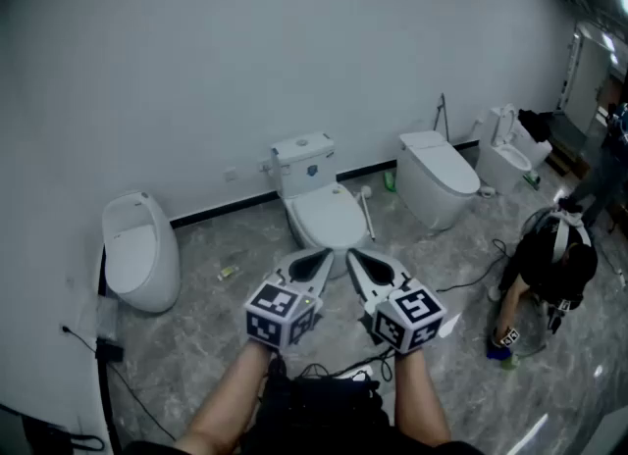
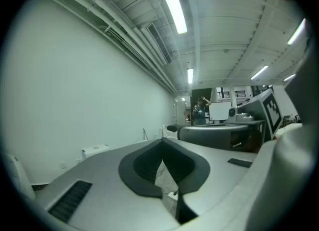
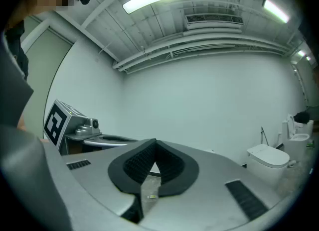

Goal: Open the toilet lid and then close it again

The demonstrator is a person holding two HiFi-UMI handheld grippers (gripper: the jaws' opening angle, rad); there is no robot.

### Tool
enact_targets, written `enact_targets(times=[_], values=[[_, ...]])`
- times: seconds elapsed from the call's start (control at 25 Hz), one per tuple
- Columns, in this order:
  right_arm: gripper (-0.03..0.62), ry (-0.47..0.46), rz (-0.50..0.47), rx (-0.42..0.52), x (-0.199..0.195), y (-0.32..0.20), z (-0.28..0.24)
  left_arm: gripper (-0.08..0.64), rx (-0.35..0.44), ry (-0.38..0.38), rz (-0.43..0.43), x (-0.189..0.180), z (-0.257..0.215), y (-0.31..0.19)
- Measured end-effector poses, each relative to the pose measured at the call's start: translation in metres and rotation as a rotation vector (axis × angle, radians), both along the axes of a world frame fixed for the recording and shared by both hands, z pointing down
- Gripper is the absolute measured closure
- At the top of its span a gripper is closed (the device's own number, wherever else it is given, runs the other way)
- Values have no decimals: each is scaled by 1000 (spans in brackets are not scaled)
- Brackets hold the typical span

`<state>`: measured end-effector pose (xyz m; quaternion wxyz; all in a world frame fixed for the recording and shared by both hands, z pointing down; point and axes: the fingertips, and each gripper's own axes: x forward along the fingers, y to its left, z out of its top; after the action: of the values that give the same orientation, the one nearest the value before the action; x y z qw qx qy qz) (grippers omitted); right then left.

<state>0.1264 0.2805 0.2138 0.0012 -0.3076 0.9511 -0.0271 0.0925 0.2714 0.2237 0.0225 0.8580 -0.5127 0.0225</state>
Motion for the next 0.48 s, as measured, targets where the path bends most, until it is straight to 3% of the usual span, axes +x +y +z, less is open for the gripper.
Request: enact_targets(times=[0.48], values=[[583,-11,22,-29,10,-8,8,552,-26,-7,16,8,11,-4]])
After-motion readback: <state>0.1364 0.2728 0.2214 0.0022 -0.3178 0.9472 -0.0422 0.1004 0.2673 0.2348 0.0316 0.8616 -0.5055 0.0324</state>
